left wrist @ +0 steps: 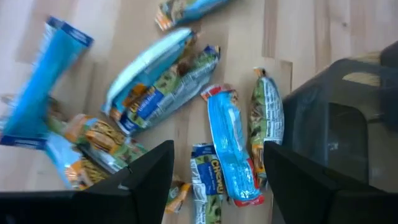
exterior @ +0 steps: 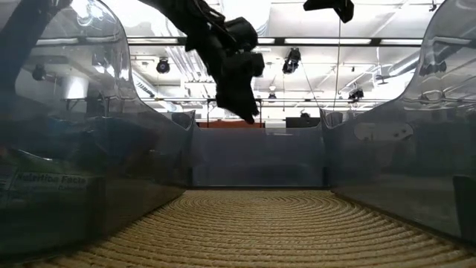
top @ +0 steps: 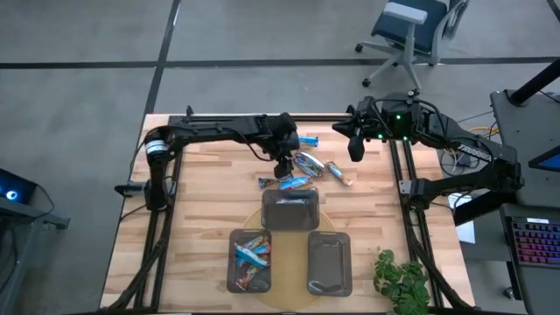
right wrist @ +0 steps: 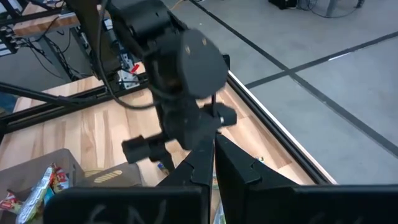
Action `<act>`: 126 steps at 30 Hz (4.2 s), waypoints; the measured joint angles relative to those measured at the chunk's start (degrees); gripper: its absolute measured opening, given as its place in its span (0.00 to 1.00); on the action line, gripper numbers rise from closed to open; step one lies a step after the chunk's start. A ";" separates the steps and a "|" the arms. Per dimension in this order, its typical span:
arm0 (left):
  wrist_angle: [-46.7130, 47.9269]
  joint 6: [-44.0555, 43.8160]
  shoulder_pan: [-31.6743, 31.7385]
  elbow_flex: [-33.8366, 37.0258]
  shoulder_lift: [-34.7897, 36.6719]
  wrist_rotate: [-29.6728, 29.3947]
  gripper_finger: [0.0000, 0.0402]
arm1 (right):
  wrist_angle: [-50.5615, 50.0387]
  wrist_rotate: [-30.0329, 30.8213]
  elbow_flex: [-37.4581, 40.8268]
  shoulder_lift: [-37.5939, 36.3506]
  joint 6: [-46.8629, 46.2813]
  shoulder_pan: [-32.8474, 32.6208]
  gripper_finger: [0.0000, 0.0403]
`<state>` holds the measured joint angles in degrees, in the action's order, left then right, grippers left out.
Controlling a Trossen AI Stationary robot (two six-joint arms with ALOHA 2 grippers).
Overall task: Pick and place Granola Bars by type
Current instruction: Put the red granola bar into the bottom left black bin
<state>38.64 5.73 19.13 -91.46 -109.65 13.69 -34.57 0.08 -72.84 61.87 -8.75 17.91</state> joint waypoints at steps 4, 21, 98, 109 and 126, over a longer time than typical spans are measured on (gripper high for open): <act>0.00 -0.50 -0.51 0.00 -2.19 1.50 0.57 | -0.01 -0.02 0.00 0.00 -0.01 0.00 0.02; -5.33 -3.62 -3.04 0.00 -8.73 3.98 0.57 | -1.62 -0.08 0.00 0.00 0.39 -0.02 0.02; -7.59 -7.34 -3.65 -0.13 -14.29 1.44 0.57 | -1.60 -0.55 0.00 -0.35 -0.32 -0.04 0.02; -6.88 -7.13 -3.70 -0.13 -14.35 1.50 0.42 | -1.57 -0.55 0.00 -0.35 -0.55 -0.04 0.02; -6.52 -6.95 -3.57 -0.04 -14.42 3.17 0.25 | -1.58 -0.52 0.00 -0.35 -0.68 -0.04 0.02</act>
<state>32.11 -1.21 15.55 -91.50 -124.07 16.86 -36.14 -0.45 -72.84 61.52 -9.43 17.87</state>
